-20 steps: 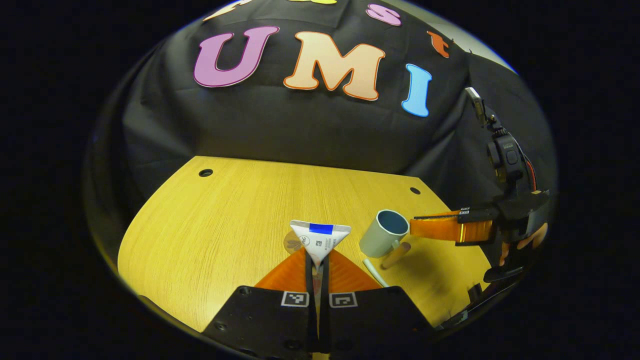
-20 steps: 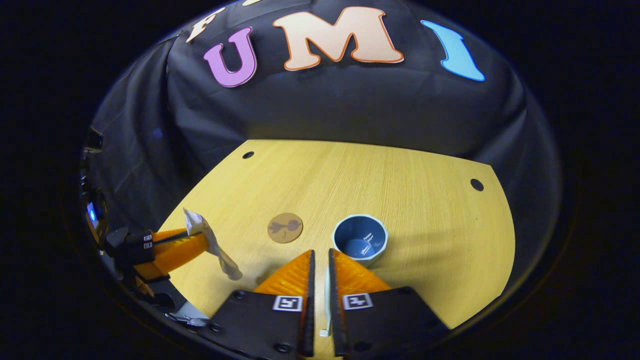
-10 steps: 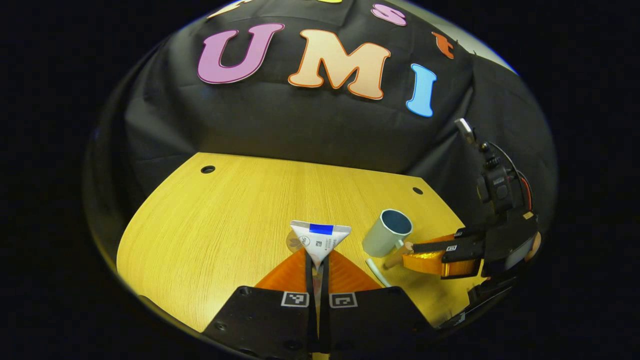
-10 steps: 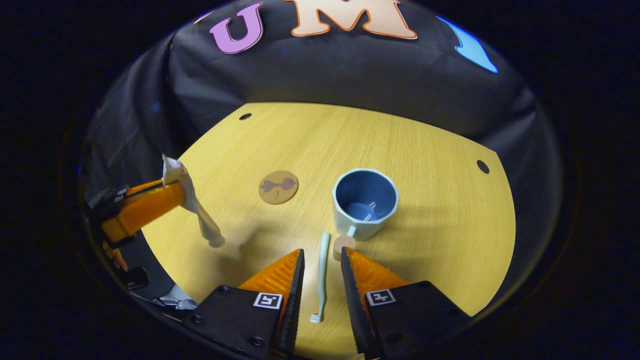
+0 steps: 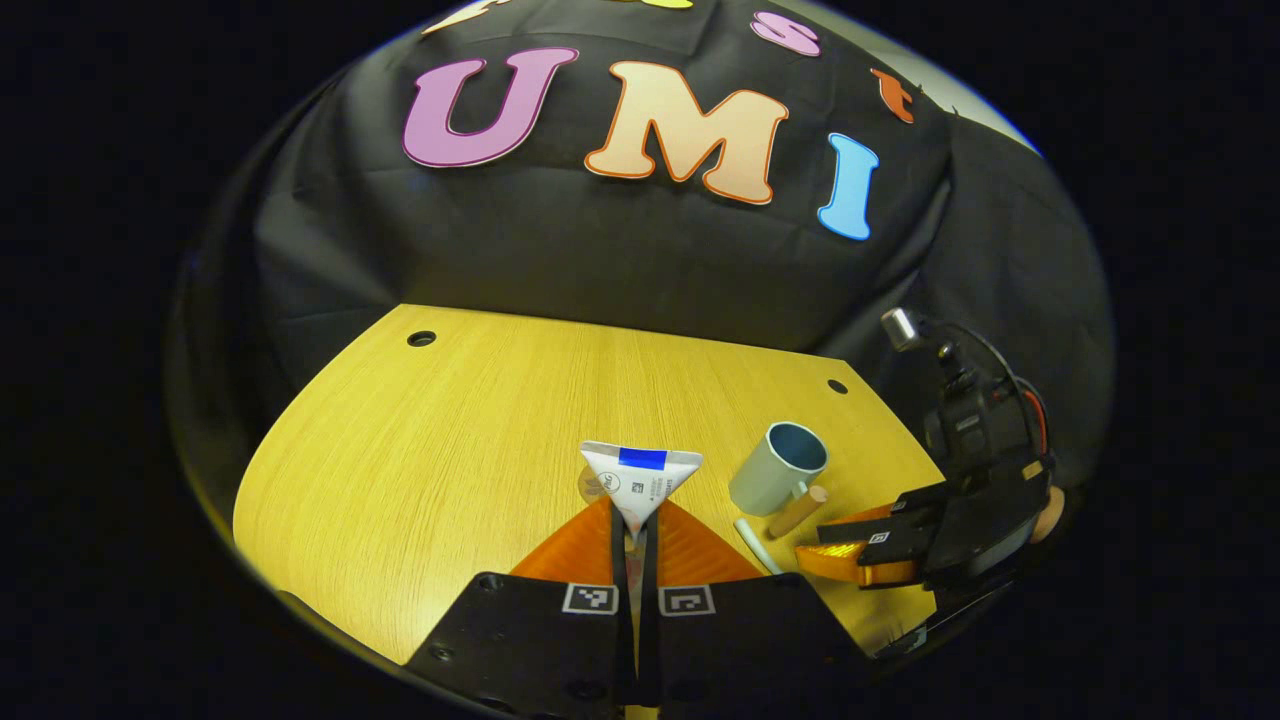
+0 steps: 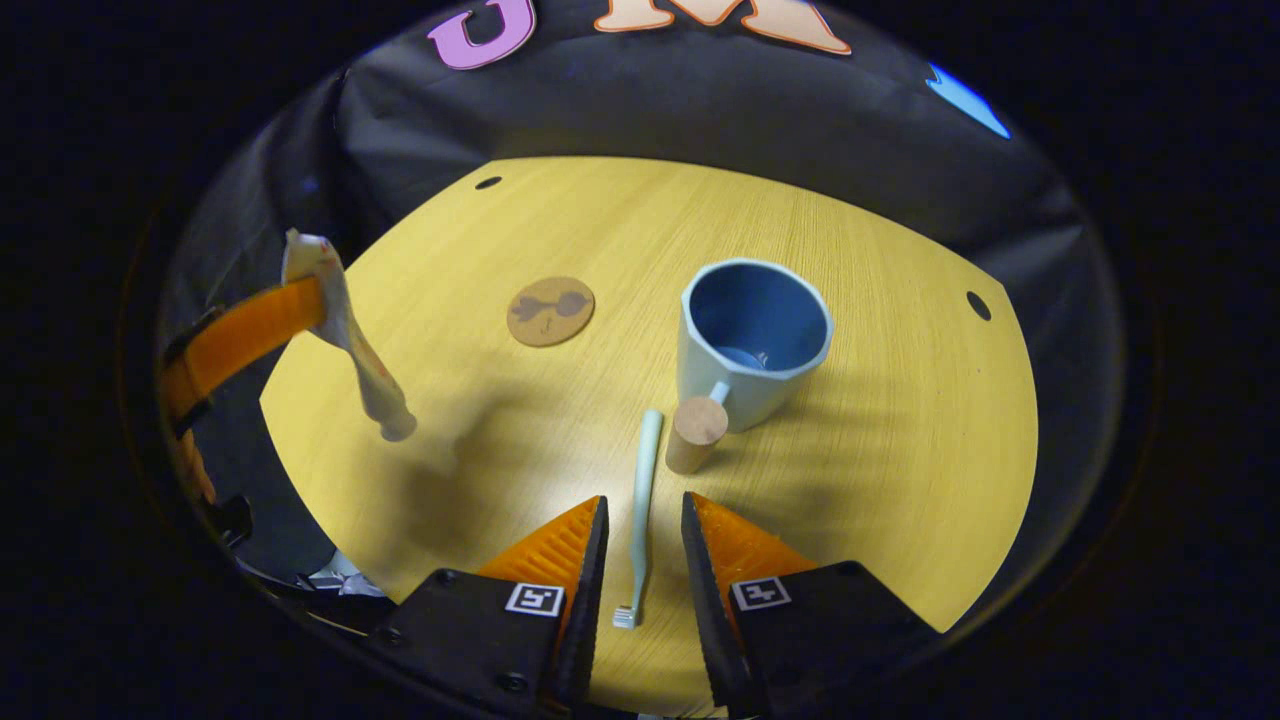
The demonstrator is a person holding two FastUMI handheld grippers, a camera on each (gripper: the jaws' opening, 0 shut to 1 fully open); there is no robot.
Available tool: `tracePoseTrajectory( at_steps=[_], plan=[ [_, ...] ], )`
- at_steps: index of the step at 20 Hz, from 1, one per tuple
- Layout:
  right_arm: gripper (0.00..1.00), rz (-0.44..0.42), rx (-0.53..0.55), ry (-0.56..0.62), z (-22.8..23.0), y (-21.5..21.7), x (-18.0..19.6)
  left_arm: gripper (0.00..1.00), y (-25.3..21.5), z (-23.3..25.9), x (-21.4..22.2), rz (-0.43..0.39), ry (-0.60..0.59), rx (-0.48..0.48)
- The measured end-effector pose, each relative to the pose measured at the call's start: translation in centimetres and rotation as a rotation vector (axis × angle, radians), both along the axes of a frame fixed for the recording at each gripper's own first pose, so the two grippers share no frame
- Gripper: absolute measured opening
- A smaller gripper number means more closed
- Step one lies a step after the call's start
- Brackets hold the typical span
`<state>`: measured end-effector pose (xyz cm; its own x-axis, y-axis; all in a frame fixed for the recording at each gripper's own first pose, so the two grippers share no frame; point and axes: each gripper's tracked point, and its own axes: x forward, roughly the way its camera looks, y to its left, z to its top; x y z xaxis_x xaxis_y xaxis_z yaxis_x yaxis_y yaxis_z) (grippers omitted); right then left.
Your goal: Put the toothbrush and toothpaste on the desktop into the cup, then pick up the cup and place it on the coaster on the desktop.
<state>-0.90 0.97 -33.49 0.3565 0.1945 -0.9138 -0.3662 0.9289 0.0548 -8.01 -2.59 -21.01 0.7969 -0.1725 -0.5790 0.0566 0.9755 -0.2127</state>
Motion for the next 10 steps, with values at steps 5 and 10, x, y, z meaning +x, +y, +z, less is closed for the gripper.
tracePoseTrajectory(
  at_steps=[5, 10],
  plan=[
    [0.41, 0.010, -0.039, 0.053, -3.2, -0.2, -0.5, 0.00, 0.5, 0.0, -0.1, 0.014, 0.004, -0.001],
    [0.41, 0.029, -0.065, 0.101, -5.0, 0.4, -0.7, 0.00, 1.0, 0.1, -0.8, 0.029, 0.008, -0.004]
  ],
)
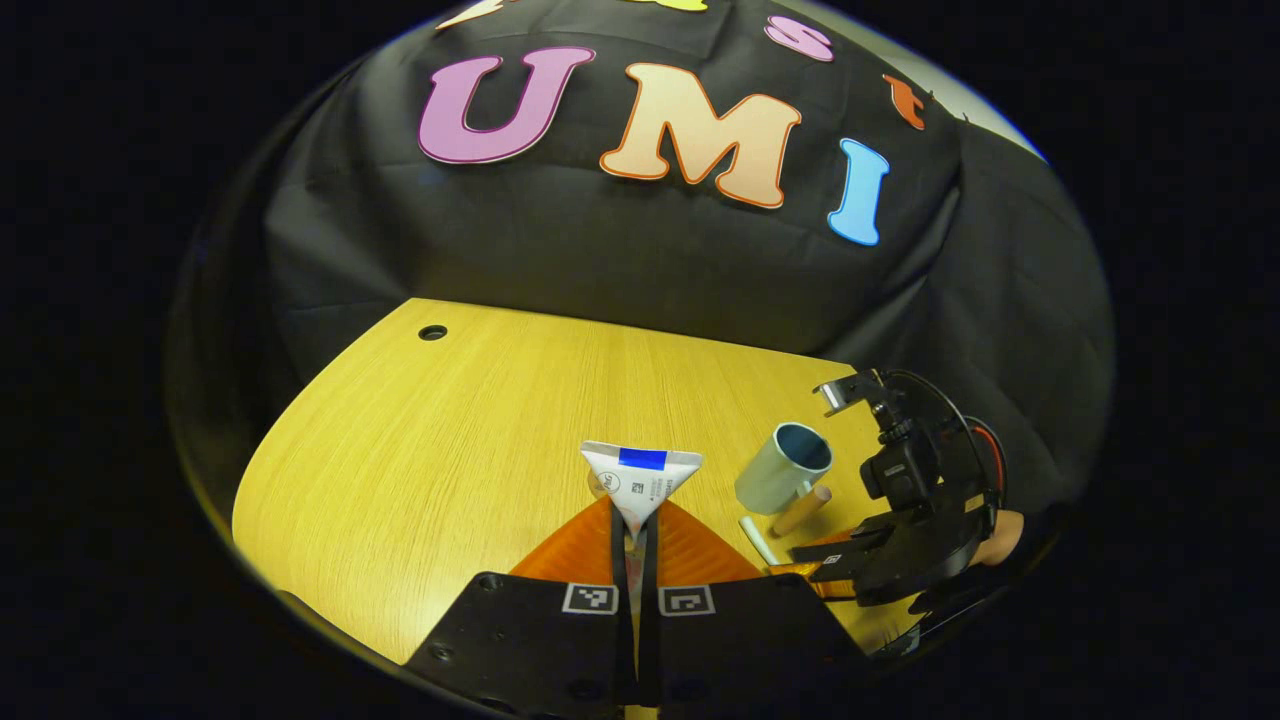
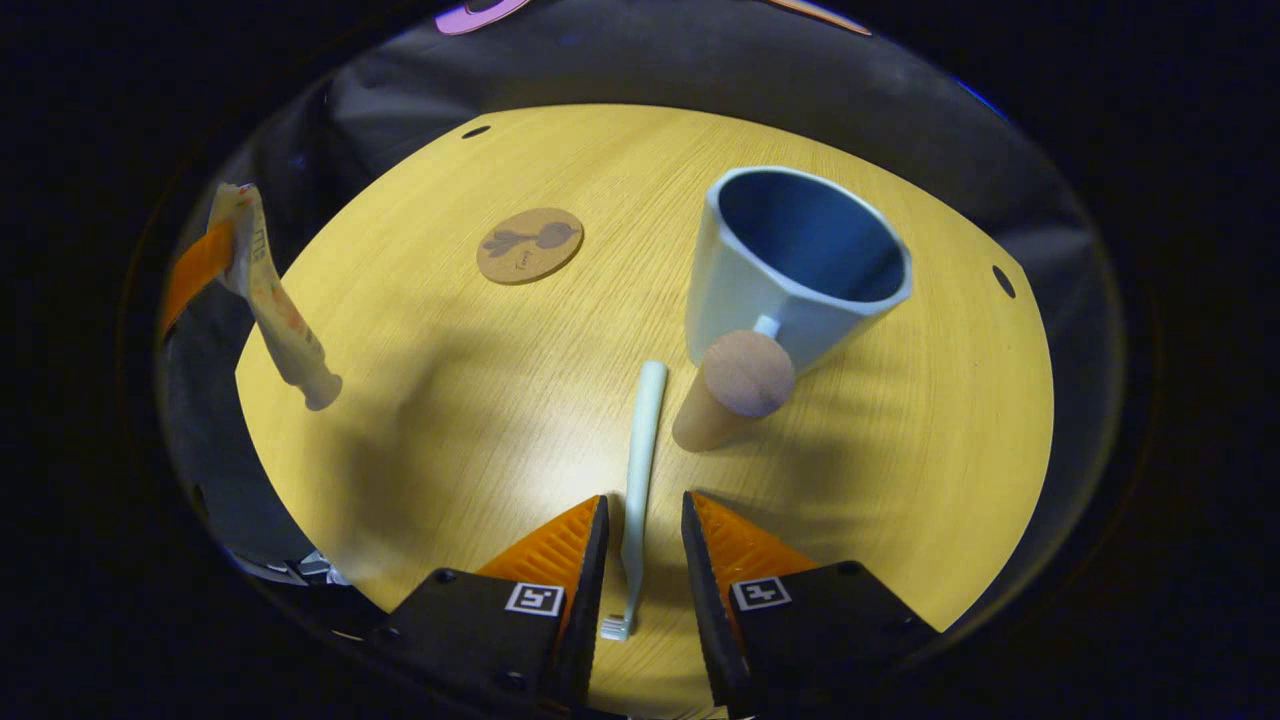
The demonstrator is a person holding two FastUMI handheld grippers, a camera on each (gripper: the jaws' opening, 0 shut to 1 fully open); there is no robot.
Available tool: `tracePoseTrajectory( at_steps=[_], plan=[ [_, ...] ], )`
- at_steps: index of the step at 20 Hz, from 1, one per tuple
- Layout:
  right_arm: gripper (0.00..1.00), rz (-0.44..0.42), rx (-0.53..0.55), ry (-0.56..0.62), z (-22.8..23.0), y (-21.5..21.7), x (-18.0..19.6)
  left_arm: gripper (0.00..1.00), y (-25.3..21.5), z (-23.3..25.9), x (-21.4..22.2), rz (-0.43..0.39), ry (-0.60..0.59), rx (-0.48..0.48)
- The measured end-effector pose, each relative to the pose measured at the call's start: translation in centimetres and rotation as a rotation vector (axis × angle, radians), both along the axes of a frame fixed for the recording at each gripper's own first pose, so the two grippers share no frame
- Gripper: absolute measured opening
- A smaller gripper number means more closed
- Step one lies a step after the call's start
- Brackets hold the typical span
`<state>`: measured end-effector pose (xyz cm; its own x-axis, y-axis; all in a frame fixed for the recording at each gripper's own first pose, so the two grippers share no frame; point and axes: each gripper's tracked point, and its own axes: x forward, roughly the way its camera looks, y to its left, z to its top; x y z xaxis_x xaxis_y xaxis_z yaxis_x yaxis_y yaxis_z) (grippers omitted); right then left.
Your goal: Put the toothbrush and toothpaste on the desktop into the cup, then pick up the cup and place it on the coaster on the desktop.
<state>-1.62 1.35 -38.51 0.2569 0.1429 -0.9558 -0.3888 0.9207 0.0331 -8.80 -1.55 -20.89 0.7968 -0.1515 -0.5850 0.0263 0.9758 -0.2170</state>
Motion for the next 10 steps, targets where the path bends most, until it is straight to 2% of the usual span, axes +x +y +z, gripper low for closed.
tracePoseTrajectory(
  at_steps=[7, 8, 10],
  plan=[
    [0.29, 0.011, -0.020, 0.016, -0.31, 0.26, 0.52, 0.00, 0.62, -0.16, -0.01, 0.021, 0.009, -0.010],
    [0.12, 0.011, -0.026, 0.026, -0.47, 0.36, 0.50, 0.02, 0.62, -0.12, 0.05, 0.021, 0.009, -0.012],
    [0.09, 0.005, -0.028, 0.039, -0.29, 0.24, 0.53, 0.00, 0.61, 0.02, 0.10, 0.022, 0.006, -0.016]
  ],
)
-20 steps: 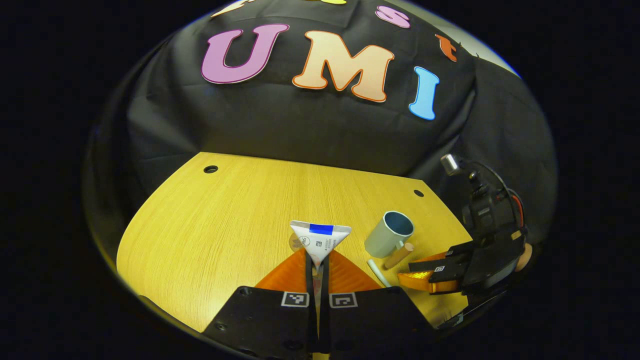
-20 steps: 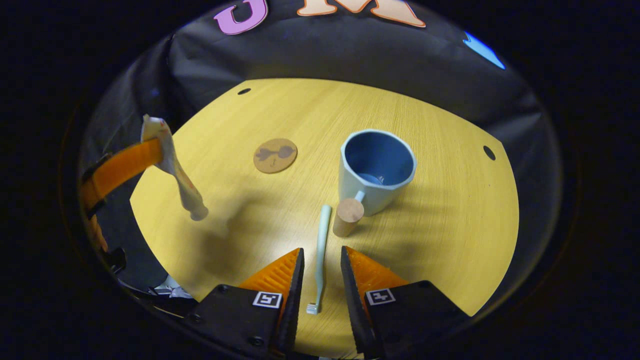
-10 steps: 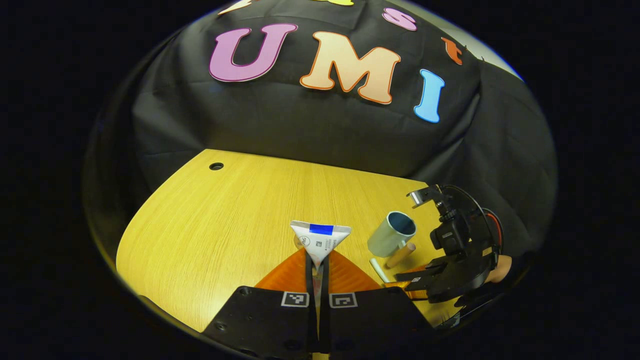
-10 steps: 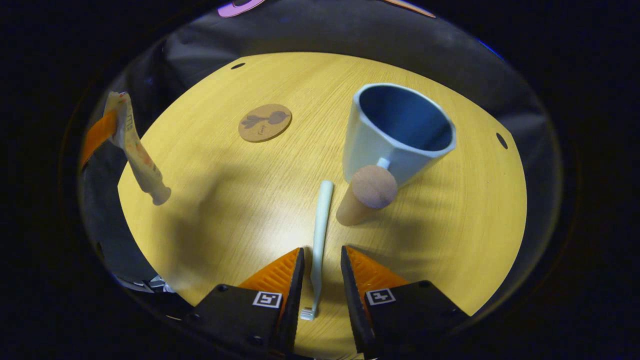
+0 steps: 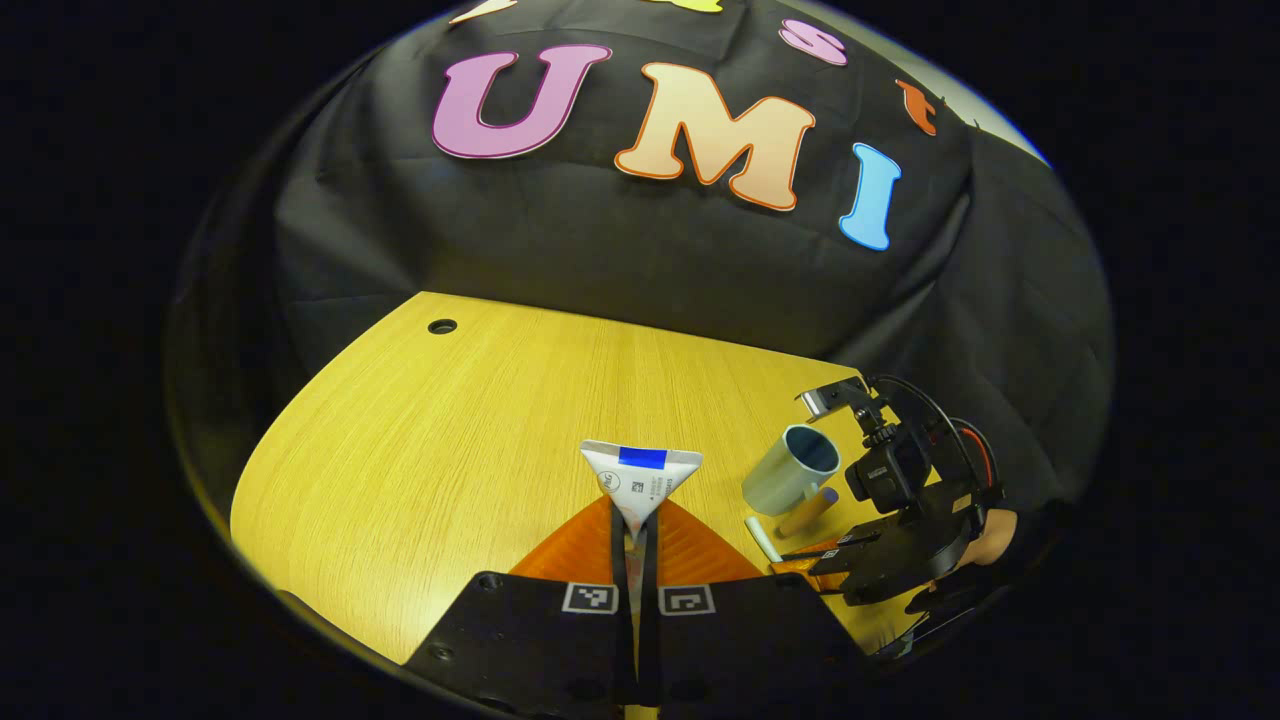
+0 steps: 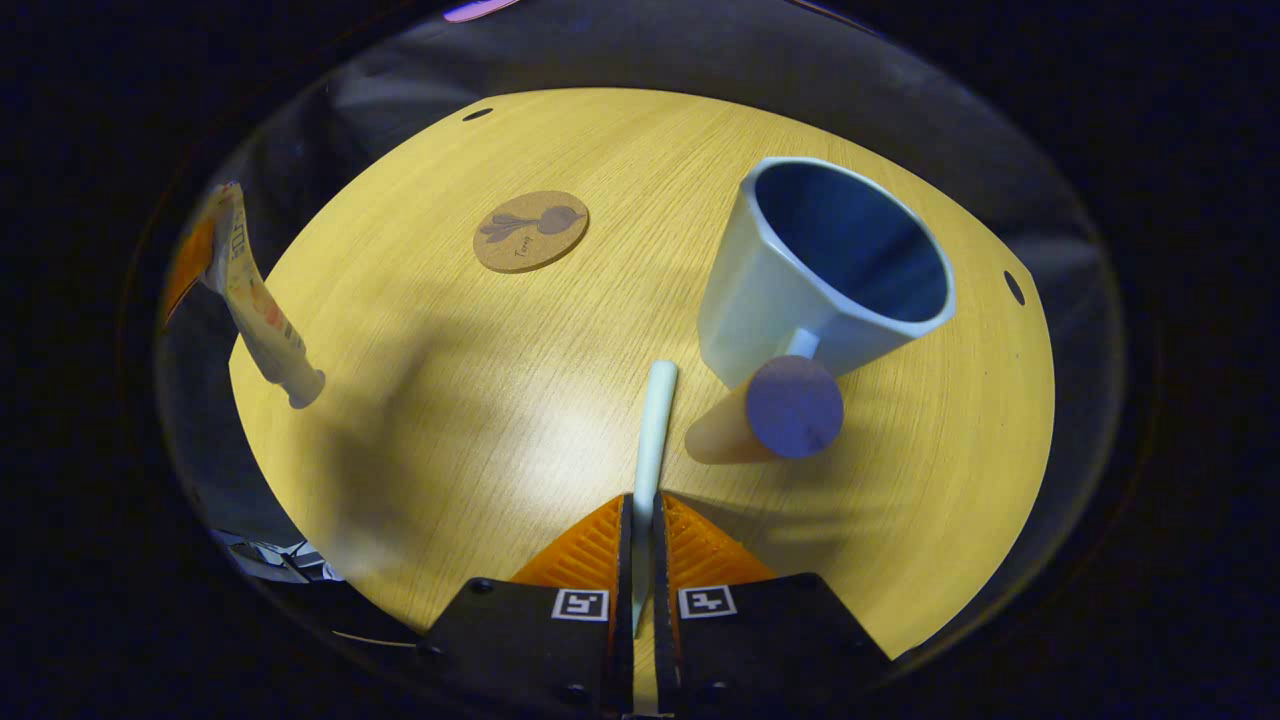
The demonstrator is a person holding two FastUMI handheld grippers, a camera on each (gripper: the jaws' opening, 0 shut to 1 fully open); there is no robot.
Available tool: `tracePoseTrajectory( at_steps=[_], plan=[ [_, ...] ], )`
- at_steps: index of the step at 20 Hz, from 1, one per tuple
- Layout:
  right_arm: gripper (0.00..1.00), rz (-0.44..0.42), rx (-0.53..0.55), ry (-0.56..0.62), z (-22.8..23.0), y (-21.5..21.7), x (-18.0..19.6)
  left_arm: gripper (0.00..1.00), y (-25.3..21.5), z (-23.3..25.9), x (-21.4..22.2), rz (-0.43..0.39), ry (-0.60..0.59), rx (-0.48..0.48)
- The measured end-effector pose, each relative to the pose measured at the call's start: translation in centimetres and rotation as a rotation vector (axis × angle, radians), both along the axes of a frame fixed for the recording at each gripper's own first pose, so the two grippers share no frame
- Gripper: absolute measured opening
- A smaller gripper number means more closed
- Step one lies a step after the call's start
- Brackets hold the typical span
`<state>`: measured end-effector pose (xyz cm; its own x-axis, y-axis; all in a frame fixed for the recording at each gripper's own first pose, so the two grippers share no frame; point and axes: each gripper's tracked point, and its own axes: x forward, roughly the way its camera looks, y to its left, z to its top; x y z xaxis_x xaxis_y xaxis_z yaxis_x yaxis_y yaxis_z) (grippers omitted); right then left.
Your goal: Put the toothbrush and toothpaste on the desktop into the cup, then pick up the cup and place it on the coaster on the desktop.
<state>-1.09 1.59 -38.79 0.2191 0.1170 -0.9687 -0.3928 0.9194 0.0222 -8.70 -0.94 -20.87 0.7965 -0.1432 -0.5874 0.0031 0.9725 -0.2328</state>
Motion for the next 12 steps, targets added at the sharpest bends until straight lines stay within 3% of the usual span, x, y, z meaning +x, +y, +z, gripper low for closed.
tracePoseTrajectory(
  at_steps=[3, 12],
  plan=[
    [0.03, -0.004, 0.019, 0.011, -0.1, 0.2, -0.1, 0.00, -0.3, 0.1, 0.2, -0.008, -0.002, -0.003],
    [0.03, -0.035, 0.127, -0.070, 2.7, 1.8, 0.8, 0.00, -0.4, 0.3, 0.2, -0.017, 0.000, 0.002]
  ],
)
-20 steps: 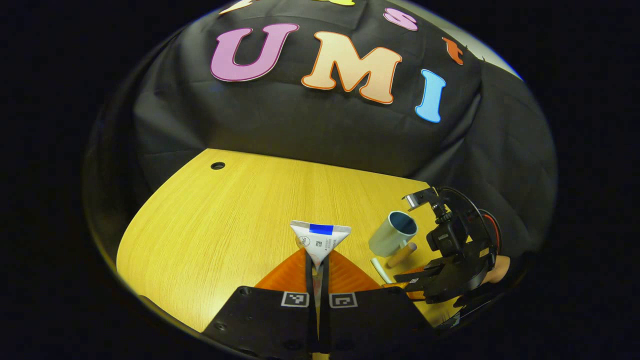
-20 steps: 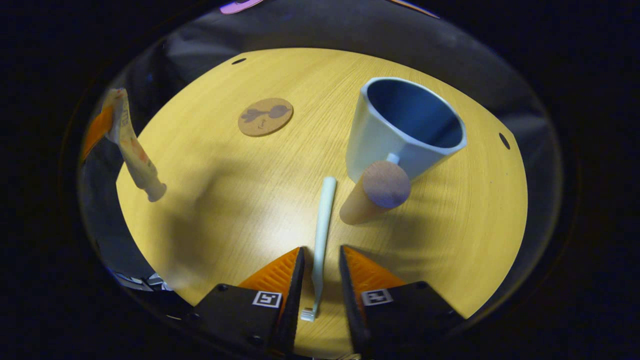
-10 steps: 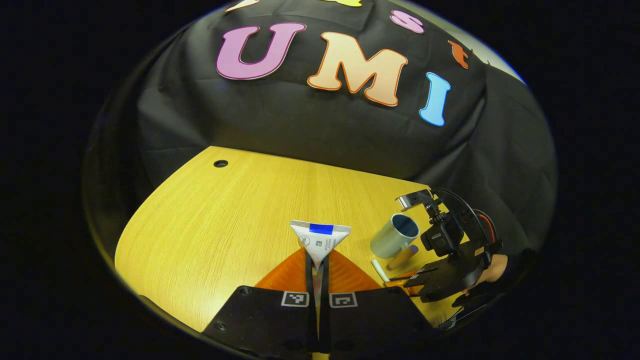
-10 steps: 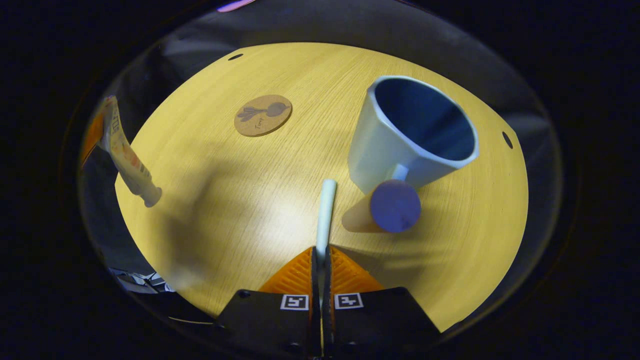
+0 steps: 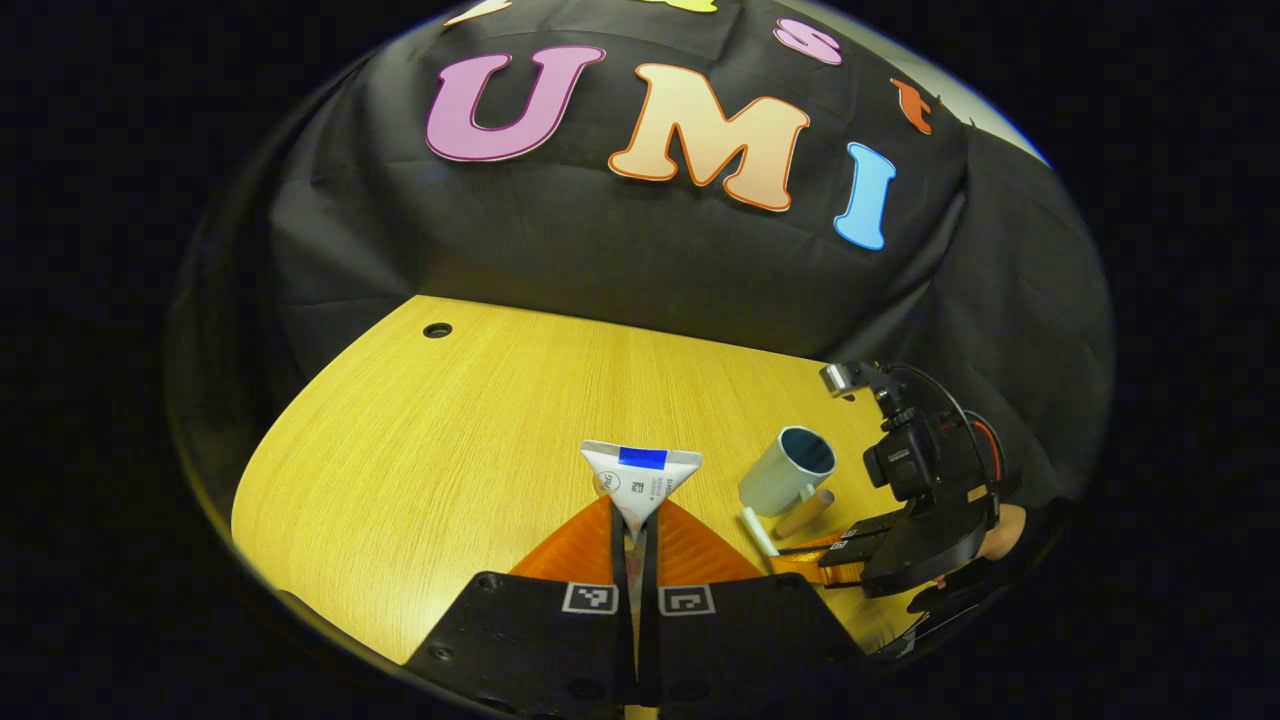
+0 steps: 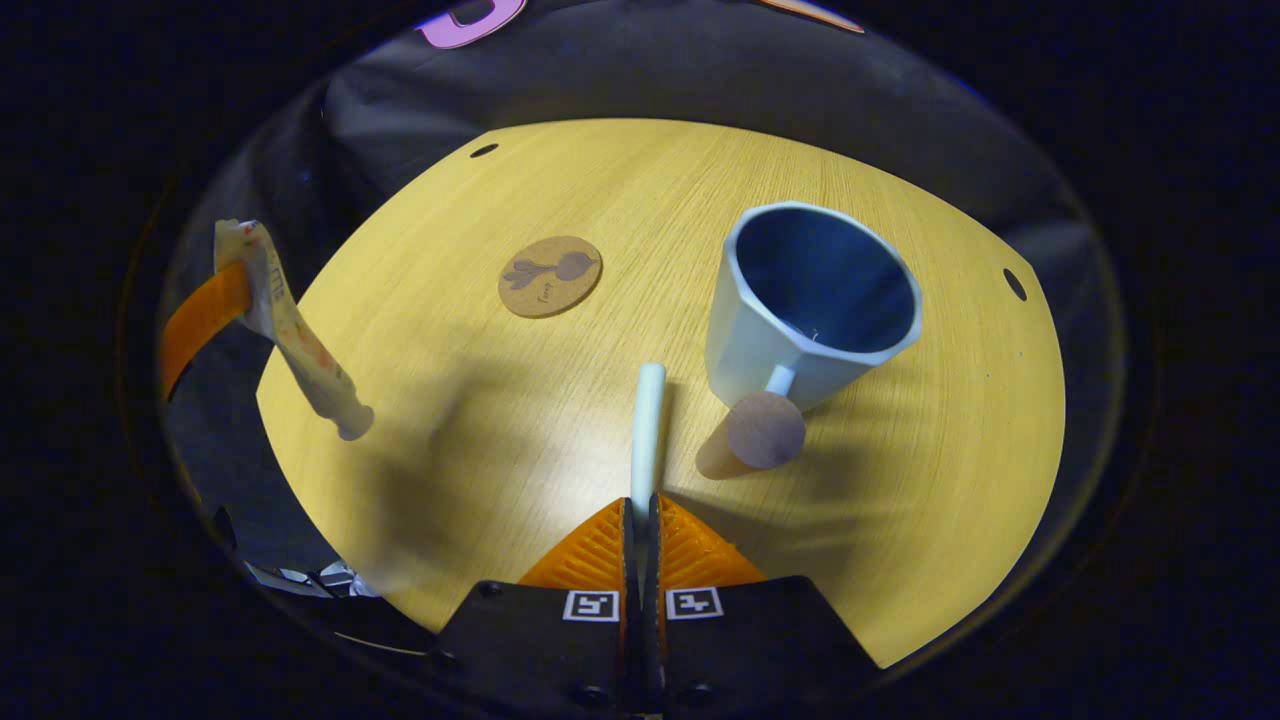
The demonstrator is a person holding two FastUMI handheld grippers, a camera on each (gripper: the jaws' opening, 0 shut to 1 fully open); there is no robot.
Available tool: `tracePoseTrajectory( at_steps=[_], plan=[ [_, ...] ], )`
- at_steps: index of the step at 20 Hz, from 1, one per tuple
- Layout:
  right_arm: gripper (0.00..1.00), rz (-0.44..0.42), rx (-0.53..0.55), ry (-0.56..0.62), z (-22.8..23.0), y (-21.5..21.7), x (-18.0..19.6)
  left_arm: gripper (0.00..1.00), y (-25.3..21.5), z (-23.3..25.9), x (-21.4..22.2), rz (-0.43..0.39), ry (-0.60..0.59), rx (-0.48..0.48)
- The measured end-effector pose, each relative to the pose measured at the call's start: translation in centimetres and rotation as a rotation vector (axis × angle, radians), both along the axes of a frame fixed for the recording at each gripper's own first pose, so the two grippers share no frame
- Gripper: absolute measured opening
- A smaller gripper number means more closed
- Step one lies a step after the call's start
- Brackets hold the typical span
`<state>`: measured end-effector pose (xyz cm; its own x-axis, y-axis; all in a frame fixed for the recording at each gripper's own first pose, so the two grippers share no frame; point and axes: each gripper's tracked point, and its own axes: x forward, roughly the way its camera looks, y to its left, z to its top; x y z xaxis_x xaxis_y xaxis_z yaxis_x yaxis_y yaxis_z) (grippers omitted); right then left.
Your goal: Put the toothbrush and toothpaste on the desktop into the cup, then pick up the cup and place it on the coaster on the desktop.
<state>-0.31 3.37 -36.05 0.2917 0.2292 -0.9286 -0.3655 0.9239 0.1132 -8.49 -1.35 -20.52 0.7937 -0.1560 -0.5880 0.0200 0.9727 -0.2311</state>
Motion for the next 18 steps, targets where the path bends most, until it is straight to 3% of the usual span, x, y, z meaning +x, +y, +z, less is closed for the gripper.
tracePoseTrajectory(
  at_steps=[9, 18],
  plan=[
    [0.03, -0.049, 0.142, -0.203, 7.3, 1.6, 3.4, 0.00, -1.3, 0.3, 0.2, -0.033, -0.005, 0.006],
    [0.02, -0.175, 0.244, -0.503, 15.3, -0.5, 9.9, 0.00, -2.2, 0.8, 0.2, -0.040, -0.006, 0.003]
  ],
)
